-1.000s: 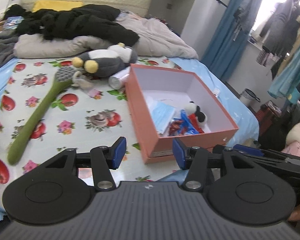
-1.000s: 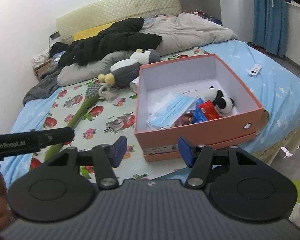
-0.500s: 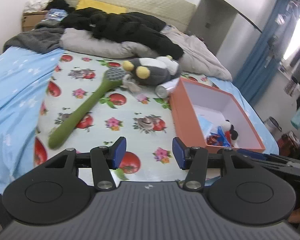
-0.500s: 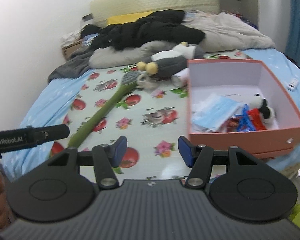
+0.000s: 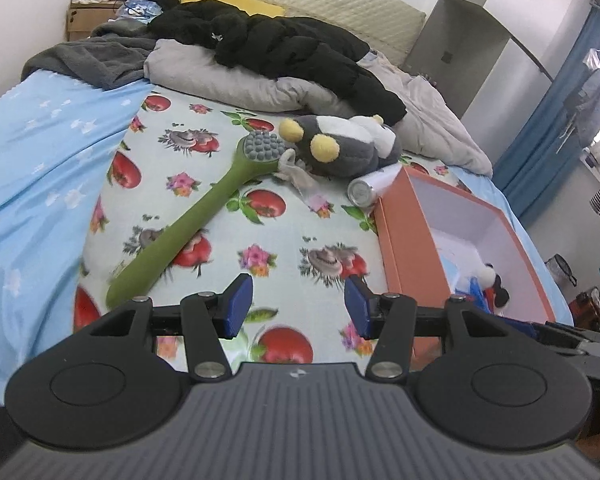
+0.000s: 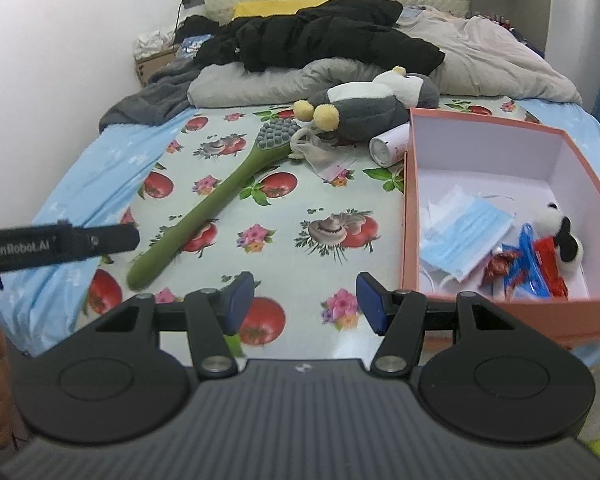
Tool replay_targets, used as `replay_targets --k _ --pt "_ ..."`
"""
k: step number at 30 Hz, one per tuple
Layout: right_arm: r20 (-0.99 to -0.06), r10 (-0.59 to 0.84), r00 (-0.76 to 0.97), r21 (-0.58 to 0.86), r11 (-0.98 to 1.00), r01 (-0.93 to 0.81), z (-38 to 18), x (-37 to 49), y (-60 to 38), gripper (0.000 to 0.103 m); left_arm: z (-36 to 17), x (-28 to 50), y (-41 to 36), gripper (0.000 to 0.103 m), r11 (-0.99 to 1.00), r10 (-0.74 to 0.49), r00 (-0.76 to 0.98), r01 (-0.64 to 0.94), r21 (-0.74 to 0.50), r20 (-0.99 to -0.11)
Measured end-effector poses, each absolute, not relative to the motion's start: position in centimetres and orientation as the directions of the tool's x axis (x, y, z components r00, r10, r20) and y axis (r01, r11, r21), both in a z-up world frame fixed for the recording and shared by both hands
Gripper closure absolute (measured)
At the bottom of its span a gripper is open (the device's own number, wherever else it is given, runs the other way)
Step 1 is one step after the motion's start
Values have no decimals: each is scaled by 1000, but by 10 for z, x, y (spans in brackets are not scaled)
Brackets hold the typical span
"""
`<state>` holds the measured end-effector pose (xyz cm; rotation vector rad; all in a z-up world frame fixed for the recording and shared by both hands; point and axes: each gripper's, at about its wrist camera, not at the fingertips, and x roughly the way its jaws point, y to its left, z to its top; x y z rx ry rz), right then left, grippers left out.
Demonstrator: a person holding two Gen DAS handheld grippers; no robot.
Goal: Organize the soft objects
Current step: 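Withdraw both tools from the box toward the penguin plush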
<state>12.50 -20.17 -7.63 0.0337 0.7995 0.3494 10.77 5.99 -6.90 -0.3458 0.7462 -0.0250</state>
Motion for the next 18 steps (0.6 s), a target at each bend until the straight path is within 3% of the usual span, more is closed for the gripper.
replay_targets --k 11,15,18 --pt "-745 326 583 125 925 -358 -98 218 -176 44 -103 231 81 48 946 -157 694 -100 -309 -703" --pt "-768 309 560 109 926 -362 -121 257 -168 44 -123 281 83 56 956 -162 677 -71 -283 -718" --pt "-774 315 549 116 923 -367 -139 288 -162 44 -136 319 78 62 981 -118 686 -32 -192 -718"
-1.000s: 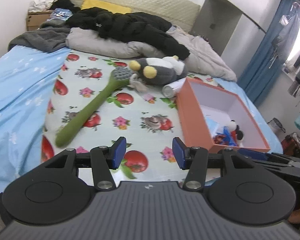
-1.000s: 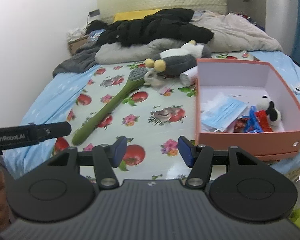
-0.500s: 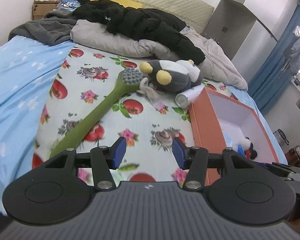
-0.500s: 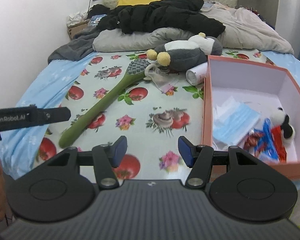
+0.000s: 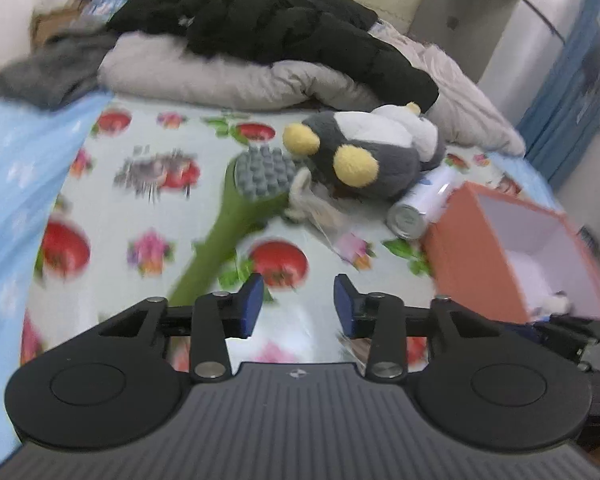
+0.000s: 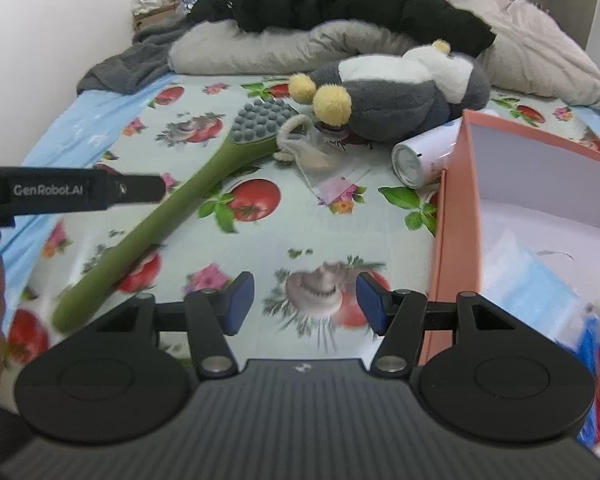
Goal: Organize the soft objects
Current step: 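Withdraw both tools from the box toward the penguin plush, then grasp the white ring toy with the left tool while the right tool grasps the clear bag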
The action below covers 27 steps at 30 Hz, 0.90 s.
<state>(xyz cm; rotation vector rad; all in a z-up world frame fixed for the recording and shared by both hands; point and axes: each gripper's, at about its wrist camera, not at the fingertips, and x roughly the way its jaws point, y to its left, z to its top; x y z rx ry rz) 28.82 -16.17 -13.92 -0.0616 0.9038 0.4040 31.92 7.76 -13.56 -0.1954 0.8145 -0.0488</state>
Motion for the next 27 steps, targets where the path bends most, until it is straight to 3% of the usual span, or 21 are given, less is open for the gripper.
replay_targets --k 9,17,23,24,27 --pt "-804 300 514 100 919 -381 -189 377 -139 44 -174 431 76 73 987 -136 681 32 -156 -720" --pt "-791 343 507 90 884 -458 -211 422 -115 45 -203 503 78 73 987 -155 660 71 -145 -735" --pt "-792 326 517 47 876 -481 -224 440 -103 50 -214 520 61 73 985 -151 669 164 -53 -728" --pt "-790 325 520 41 874 -484 -225 441 -102 52 -215 523 57 73 983 -146 672 184 -27 -727" --pt "-801 298 519 5 871 -492 -231 445 -98 72 -218 525 49 73 975 -116 677 217 47 -726"
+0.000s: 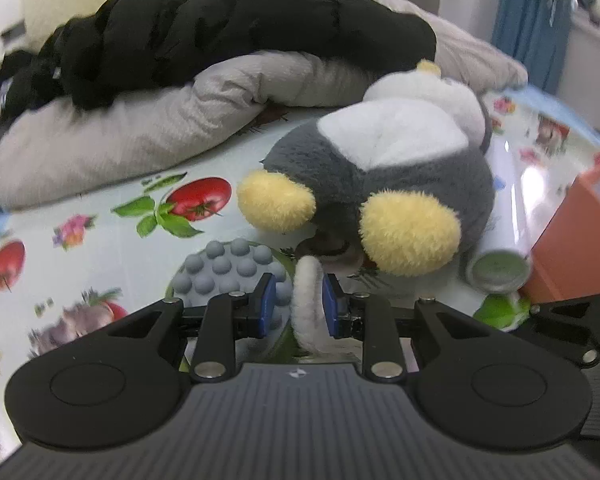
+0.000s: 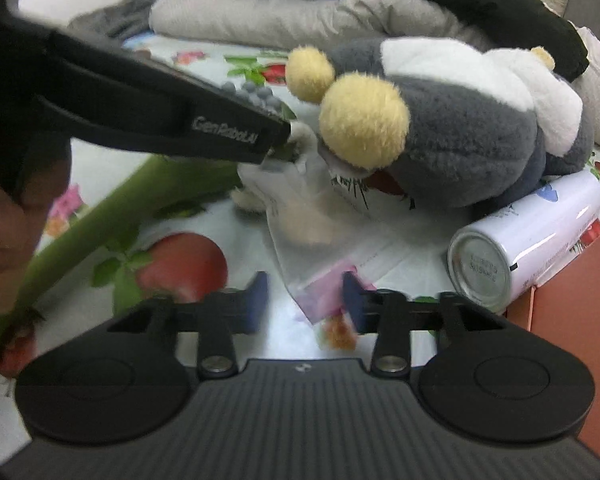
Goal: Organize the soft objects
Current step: 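Grasp the white ring toy with the left tool while the right tool grasps the clear bag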
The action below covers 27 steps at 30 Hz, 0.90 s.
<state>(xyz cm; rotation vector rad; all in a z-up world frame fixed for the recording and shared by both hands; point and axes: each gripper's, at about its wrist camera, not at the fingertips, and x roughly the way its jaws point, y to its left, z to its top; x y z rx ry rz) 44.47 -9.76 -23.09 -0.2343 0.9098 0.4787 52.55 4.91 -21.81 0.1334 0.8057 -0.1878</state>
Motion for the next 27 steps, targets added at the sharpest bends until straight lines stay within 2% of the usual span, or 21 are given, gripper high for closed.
replay_targets --k 3,4,6,7,9,12,18,23,24,25,27 --pt "-819 283 498 1 870 -493 -236 447 -96 76 -222 525 40 73 958 -99 687 261 118 -720" --pt "-817 283 502 -4 868 -496 -237 447 -96 84 -224 523 37 74 949 -89 692 278 150 -716" --pt "-818 273 506 -18 868 -497 -236 446 -95 95 -227 521 31 85 931 -51 705 290 222 -707" --pt "-821 269 504 -21 868 -497 -236 446 -95 99 -228 520 29 86 924 -41 709 294 243 -704" --pt "-826 258 501 -35 864 -502 -236 444 -94 99 -227 519 29 96 919 -29 711 295 260 -703" --pt "-827 247 505 -52 861 -507 -235 439 -93 100 -225 519 32 101 927 -25 707 282 249 -707" --pt "-827 243 507 -52 865 -499 -227 426 -101 100 -219 508 35 102 950 -42 699 249 188 -714" --pt "-809 275 520 -39 858 -513 -221 428 -108 94 -217 496 54 101 988 -85 680 152 27 -728" --pt "-809 282 515 -37 851 -524 -221 431 -107 78 -218 494 59 101 992 -95 678 122 -17 -728" --pt "-809 285 514 -38 848 -529 -221 433 -106 53 -220 491 65 101 994 -107 677 89 -63 -729" --pt "-802 298 517 -37 839 -543 -220 439 -103 46 -224 486 76 101 989 -123 670 24 -144 -732"
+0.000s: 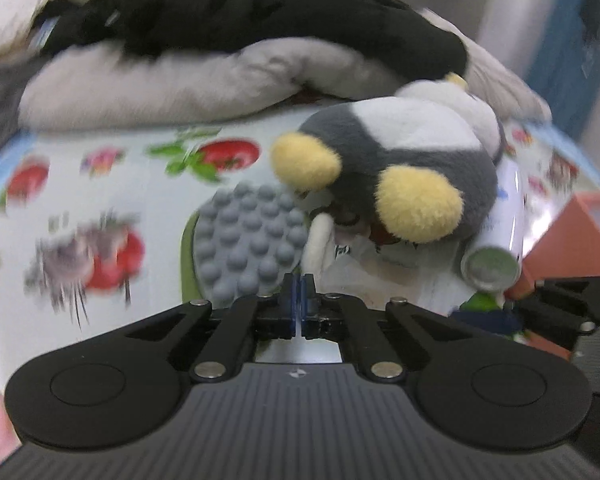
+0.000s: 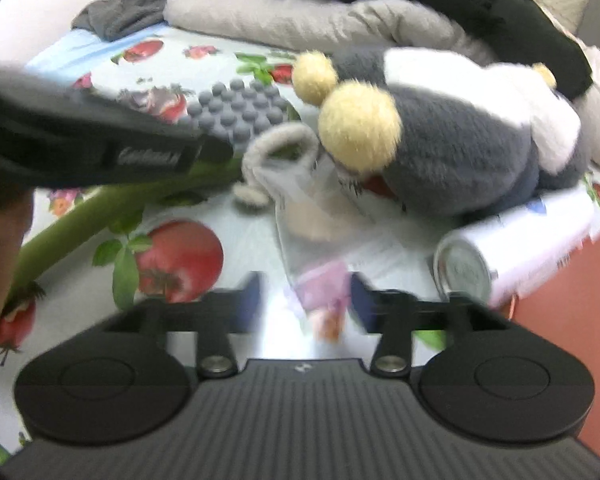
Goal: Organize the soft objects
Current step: 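Grasp the white ring toy with the left tool while the right tool grasps the clear bag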
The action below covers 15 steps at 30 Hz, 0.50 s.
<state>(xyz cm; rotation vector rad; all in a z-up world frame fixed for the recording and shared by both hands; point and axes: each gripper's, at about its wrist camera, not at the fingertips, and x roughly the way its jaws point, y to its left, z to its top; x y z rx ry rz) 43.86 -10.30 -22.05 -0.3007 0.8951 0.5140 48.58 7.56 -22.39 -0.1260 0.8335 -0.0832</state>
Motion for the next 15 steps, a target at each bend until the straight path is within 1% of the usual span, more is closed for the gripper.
replay_targets --k 2,6,8,9,10,12,13,15 --pt "-784 316 533 -51 825 -563 -220 444 -98 46 -230 480 83 101 979 -128 666 -33 -200 -735" --pt "-778 294 556 -117 801 -587 -231 455 -83 48 -247 474 96 101 946 -155 640 -122 -299 -752" --pt "-788 265 556 -145 797 -586 -239 458 -79 66 -254 472 99 101 928 -182 629 -145 -344 -756" --pt "-783 272 559 -141 798 -586 -239 457 -79 87 -257 472 99 100 920 -195 623 -152 -361 -758" --pt "-789 269 552 -142 795 -590 -239 457 -78 92 -259 472 99 100 914 -207 619 -155 -375 -758" --pt "-801 239 550 -158 800 -578 -239 456 -79 94 -262 473 97 86 905 -218 617 -161 -393 -756" --pt "-804 230 548 -161 804 -573 -240 455 -81 95 -262 473 95 82 907 -216 622 -157 -390 -753" --pt "-808 209 550 -166 817 -553 -238 453 -86 96 -261 473 89 64 915 -207 634 -143 -377 -745"
